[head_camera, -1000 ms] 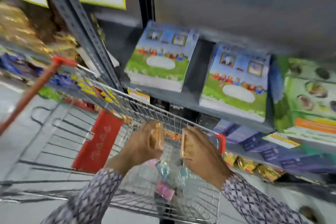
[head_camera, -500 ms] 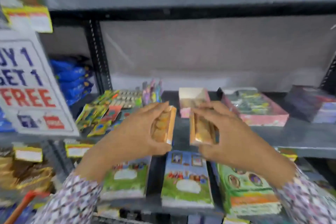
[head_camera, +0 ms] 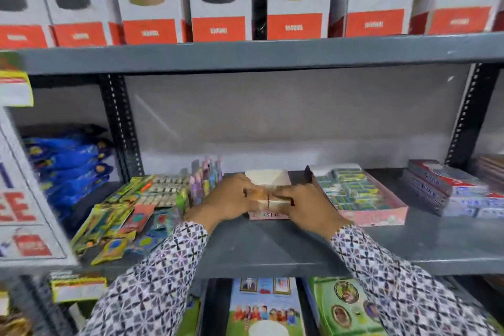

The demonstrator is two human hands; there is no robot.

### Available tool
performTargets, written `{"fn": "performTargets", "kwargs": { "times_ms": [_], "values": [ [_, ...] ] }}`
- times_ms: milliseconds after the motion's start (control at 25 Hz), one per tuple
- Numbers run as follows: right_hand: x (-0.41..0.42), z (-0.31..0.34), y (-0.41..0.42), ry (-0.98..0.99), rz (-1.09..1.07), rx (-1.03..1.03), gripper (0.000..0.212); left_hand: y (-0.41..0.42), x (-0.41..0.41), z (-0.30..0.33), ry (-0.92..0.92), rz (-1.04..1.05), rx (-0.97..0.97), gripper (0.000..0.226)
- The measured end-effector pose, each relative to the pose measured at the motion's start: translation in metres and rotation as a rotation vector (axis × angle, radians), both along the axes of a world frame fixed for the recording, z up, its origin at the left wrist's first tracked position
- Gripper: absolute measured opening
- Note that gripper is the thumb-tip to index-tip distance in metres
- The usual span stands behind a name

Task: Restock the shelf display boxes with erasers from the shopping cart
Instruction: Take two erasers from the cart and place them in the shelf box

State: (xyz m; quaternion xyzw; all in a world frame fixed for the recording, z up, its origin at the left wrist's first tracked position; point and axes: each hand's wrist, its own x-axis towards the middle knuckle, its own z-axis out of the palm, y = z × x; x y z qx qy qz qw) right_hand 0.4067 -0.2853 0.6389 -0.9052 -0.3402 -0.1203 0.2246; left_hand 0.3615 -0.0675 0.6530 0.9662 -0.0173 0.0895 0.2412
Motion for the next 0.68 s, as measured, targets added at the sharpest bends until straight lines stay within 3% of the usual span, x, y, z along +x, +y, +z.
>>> {"fn": "performTargets", "kwargs": {
  "times_ms": [160,320,520,680],
  "values": [
    [0.006,-0.014,0.004,-0.052,-0.080,0.141,0.039,-0.007,-0.002,-0.010,-0.080,0.043,0.023,0.037],
    [0.015,-0.007,0.013,-0.127,-0.169,0.045,0.031,-0.021,0.007,-0.009,-0.121,0.099,0.106,0.014],
    [0.017,-0.007,0.019,-0.138,-0.194,-0.064,0.029,-0.021,0.005,-0.010,-0.134,0.133,0.101,0.023],
    [-0.025,-0.021,0.005,-0.229,-0.133,0.184,0.024,-0.034,-0.056,-0.015,-0.338,0.121,0.052,0.036]
  ]
}}
